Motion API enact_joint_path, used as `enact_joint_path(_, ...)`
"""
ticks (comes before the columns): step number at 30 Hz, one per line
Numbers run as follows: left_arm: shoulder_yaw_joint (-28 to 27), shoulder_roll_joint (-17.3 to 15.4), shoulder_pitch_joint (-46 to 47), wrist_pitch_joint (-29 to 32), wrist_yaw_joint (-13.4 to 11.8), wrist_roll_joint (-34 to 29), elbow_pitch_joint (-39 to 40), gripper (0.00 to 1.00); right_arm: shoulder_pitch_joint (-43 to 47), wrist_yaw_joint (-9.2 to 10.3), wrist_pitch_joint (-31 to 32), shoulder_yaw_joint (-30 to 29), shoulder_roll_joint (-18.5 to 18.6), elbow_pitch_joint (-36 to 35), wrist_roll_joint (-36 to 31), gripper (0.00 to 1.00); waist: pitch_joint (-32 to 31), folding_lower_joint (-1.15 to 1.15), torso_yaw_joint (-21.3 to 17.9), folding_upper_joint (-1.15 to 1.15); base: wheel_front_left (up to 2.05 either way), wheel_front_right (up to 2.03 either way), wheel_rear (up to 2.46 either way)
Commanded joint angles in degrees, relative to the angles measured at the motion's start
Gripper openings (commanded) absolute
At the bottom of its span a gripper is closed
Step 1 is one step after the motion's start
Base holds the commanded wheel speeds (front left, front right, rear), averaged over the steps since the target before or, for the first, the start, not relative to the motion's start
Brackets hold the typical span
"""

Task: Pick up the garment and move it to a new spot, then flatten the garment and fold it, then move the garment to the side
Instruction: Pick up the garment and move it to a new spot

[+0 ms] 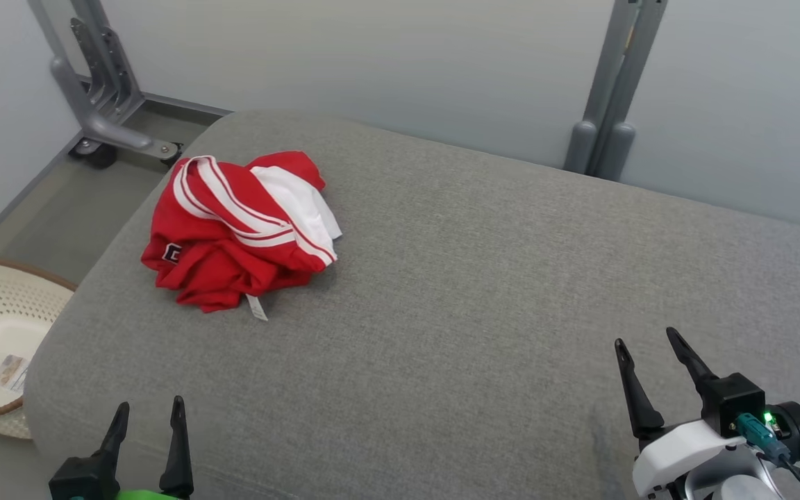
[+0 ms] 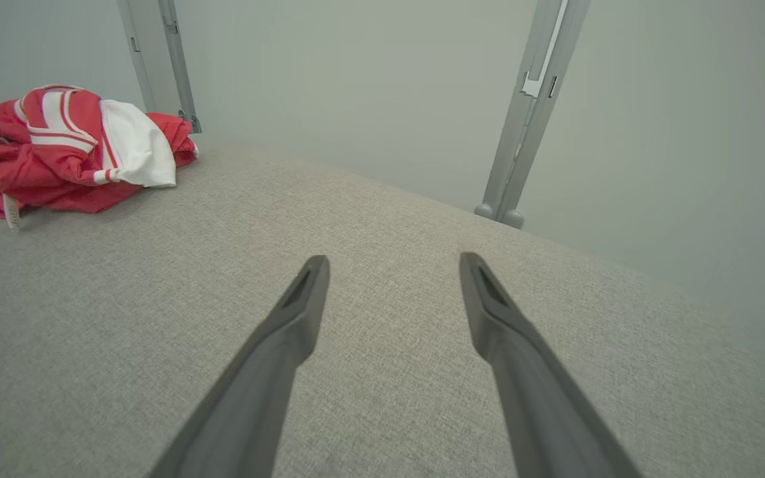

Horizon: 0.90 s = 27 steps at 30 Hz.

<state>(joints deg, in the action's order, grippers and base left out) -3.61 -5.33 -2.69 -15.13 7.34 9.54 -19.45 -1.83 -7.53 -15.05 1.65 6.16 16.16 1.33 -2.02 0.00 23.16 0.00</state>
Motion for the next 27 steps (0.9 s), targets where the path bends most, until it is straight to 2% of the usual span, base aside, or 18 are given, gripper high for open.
enact_joint_path(1,-0.1,0.0,0.6,0.0,0.0,0.0,0.3,1.0,0.0,0.08,-0.2,0.1,0.4,0.0,0.1,1.0,-0.2,0.0,2.2,0.0,0.0,0.0,0.0)
enact_joint_path(6,0.7,0.5,3.1,0.0,0.1,0.9,1.3,1.0,-1.1,0.08,-0.2,0.5,1.4,-0.7,0.0,1.0,2.5,0.0,0.1,0.0,0.0,0.0,0.0)
enact_joint_path(10,3.3,0.8,11.3,0.5,0.1,3.1,-0.3,1.0,-3.8,0.08,-0.2,0.5,3.4,-1.8,-0.7,1.0,9.2,0.0,-2.5,0.0,0.0,0.0,0.0)
enact_joint_path(14,5.3,1.2,22.0,5.0,0.1,7.1,-4.2,1.0,-6.3,0.08,-0.2,1.0,5.2,-2.8,-1.1,1.0,15.4,0.0,-4.6,0.0,0.0,0.0,0.0)
enact_joint_path(21,12.0,-2.7,37.4,13.5,0.1,8.6,-13.3,1.0,-9.1,0.08,-0.2,0.1,6.5,-4.1,-1.1,1.0,22.2,0.0,-8.6,0.0,0.0,0.0,0.0)
enact_joint_path(27,17.2,-7.5,43.5,15.8,0.1,8.6,-20.5,1.0,-10.7,0.08,-0.2,0.2,5.6,-4.7,-1.1,1.0,24.3,0.0,-11.7,0.0,0.0,0.0,0.0)
